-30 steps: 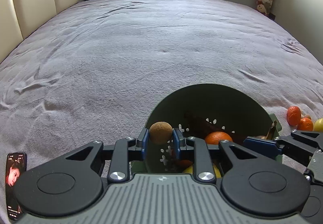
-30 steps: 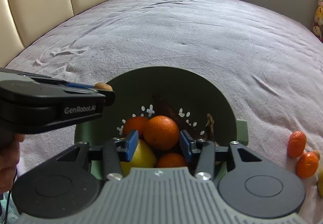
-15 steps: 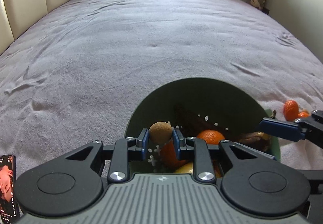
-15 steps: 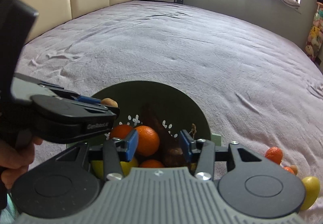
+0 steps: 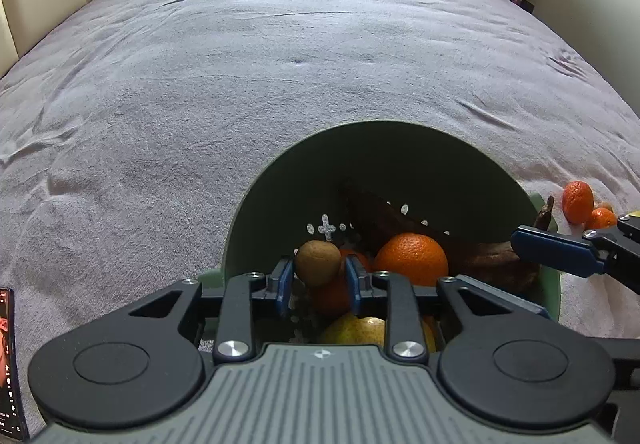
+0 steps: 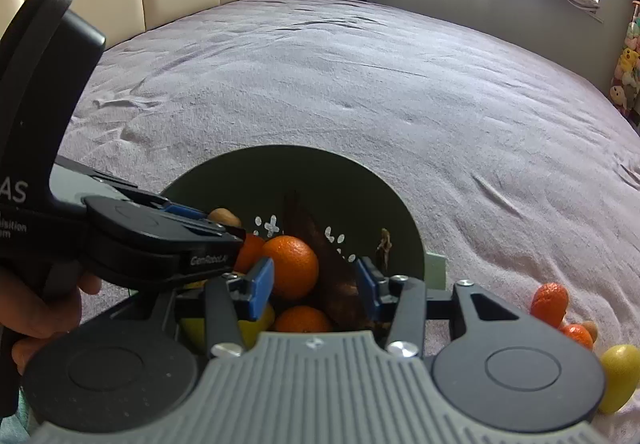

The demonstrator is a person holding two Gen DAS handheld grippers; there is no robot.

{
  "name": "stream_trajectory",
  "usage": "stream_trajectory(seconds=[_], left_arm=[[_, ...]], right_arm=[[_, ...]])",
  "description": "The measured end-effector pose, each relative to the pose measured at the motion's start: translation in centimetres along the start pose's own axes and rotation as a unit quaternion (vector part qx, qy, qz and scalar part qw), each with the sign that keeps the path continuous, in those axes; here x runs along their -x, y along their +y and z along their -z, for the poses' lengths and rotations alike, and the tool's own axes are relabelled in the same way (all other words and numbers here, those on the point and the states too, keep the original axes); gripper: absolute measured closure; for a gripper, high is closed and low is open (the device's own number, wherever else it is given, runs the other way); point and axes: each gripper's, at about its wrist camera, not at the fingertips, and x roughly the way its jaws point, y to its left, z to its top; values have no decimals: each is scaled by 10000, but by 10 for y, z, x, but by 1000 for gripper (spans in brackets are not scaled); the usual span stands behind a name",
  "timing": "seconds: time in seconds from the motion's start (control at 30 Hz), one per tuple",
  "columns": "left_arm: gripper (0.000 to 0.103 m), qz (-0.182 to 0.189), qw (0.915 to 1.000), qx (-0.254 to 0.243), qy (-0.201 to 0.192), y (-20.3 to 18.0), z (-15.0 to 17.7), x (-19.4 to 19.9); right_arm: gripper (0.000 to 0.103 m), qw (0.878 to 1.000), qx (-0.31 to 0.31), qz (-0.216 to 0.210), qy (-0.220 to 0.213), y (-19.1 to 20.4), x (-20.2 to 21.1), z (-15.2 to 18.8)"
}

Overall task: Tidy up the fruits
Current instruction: 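Lower the held kiwi and mandarin into the colander with both tools, then open both tools to release the kiwi and mandarin into the colander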

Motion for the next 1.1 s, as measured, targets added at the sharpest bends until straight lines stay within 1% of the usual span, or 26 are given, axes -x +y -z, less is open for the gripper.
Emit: stream_trajectory(seconds=[0.13,0.27,0.4,0.5,0.63,0.7,0.77,0.87,0.93,1.07,1.1], left_arm=[[60,30,10000,1,11,-1,-1,4],[56,-49,10000,-21,-4,-4,-3,11],[48,60,9999,60,-91,-4,-6,22],[48,119,9998,42,-121,-6,-7,30],[47,68,9998,-67,-197,-11,-7,41],[47,105,9997,-38,-218,-11,-7,47],[46,174,9996,12,-242,-10,-6,52],[46,212,9993,52,-306,-12,-6,60],[45,251,9990,63,-370,-15,-6,66],[45,445,9977,94,-503,-23,-6,76],[44,495,9973,97,-529,-26,-5,79]], right_arm=[[59,10000,-14,2,33,0,-2,0],[59,10000,-57,-10,55,-1,-2,0],[58,9999,-91,-47,57,-1,2,0],[56,10000,-64,-72,18,1,7,0],[50,10000,-7,-84,-46,2,15,-1],[46,9999,19,-76,-94,3,21,-1],[46,9999,67,-41,-140,3,26,-1],[41,9997,138,80,-203,3,36,0],[41,9994,171,167,-235,1,43,2],[38,9987,178,388,-266,-7,56,7],[35,9985,161,452,-270,-9,59,9]])
